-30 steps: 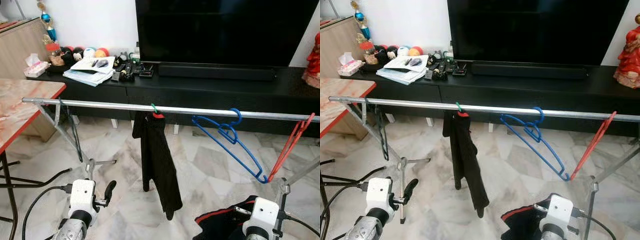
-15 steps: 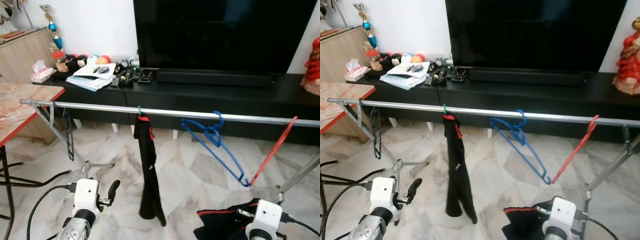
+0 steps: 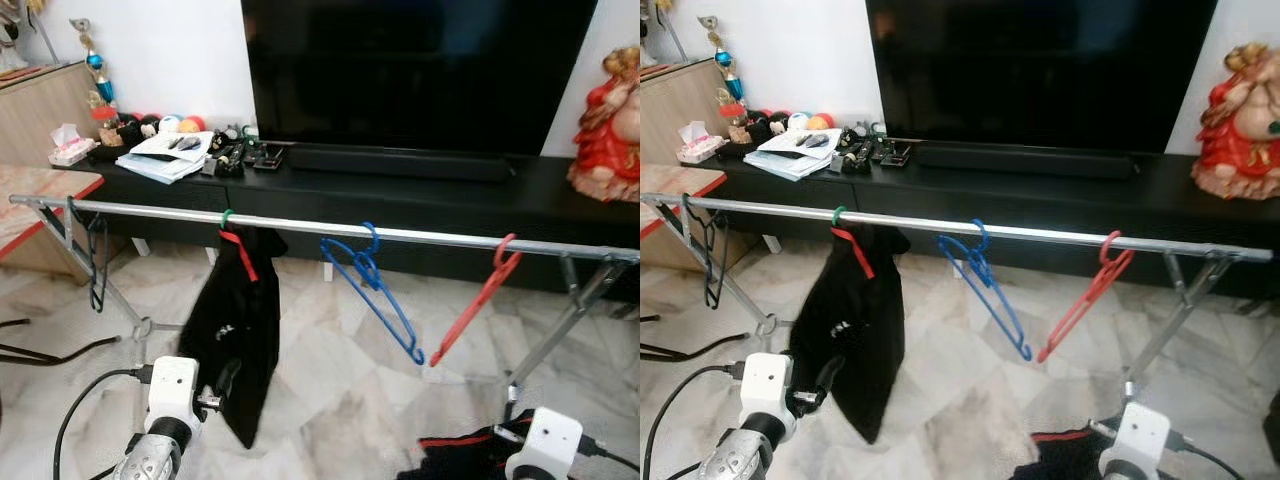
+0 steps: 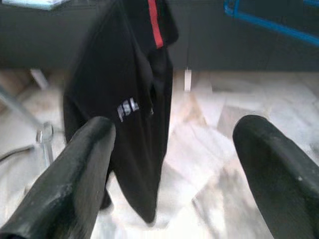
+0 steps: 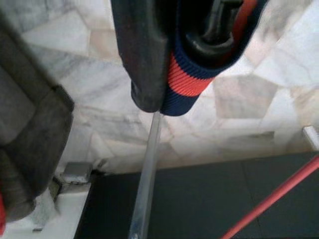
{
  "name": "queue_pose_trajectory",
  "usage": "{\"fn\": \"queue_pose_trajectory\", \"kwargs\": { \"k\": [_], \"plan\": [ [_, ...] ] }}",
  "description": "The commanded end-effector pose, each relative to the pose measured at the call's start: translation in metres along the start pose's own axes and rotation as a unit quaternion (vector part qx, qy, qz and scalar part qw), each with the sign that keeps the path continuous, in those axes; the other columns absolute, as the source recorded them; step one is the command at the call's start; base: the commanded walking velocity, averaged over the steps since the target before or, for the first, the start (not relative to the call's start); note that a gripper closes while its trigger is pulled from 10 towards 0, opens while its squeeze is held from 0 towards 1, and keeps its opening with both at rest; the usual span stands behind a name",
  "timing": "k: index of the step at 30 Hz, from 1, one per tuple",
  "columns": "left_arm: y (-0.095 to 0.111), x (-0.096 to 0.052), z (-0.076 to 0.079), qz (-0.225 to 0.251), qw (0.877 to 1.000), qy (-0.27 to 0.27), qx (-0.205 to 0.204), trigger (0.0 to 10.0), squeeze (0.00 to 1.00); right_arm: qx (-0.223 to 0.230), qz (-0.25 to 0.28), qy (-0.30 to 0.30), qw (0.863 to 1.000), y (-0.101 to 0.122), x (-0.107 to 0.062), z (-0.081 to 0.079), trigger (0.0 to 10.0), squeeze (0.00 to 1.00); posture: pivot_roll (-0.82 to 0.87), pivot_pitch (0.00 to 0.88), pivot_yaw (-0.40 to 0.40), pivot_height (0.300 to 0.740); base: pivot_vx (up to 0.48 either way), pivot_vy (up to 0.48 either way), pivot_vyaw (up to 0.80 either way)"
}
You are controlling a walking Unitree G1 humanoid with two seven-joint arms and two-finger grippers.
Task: Hang hanger
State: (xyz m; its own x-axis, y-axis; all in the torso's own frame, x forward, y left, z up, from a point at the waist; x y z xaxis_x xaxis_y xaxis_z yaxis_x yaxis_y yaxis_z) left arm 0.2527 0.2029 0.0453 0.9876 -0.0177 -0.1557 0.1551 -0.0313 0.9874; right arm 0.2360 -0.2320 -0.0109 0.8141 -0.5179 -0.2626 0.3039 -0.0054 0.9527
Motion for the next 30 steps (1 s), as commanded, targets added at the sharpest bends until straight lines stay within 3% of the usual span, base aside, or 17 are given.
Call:
{"fn": "queue_pose_trajectory", "kwargs": {
  "k": [1,10,30],
  "plan": [
    [0.0028,0.0022,0.0002,0.003,1.0,-0.002,0.003,10.0,0.0,-0.001,0.009,0.002,1.0,0.0045,0.0023,-0.0008,10.0,0.0,0.04,0.027,0.058,0.74,0.0,-0.36,0.0],
    [0.0034,0.0026,-0.0004,0.003,1.0,0.0,0.004,10.0,0.0,-0.006,0.011,0.009,1.0,0.0056,0.0029,-0.0034,10.0,0.0,0.04,0.034,0.058,0.74,0.0,-0.325,0.0],
    [0.0027,0.0032,0.005,0.002,1.0,-0.015,-0.016,10.0,0.0,-0.01,0.005,0.019,1.0,0.0048,0.0053,-0.0066,10.0,0.0,0.04,0.028,0.055,0.74,0.0,0.0,0.0]
  ]
}}
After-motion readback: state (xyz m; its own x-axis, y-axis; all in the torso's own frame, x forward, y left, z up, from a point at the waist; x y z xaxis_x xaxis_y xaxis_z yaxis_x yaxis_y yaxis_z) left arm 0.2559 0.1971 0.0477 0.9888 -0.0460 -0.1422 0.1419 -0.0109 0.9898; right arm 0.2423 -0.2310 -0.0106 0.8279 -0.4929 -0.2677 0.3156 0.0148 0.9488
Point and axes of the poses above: a point about 5 cm out from each wrist's last joint towards the gripper, its own x axis pointing out of the wrist towards the gripper, its own y axis along the axis of the wrist's last joint, z = x × y, the point moved 1 cm from there along x, pointing out of the wrist towards the gripper, and after that the axes turned 2 degrees about -x, right-handed, at the moved point
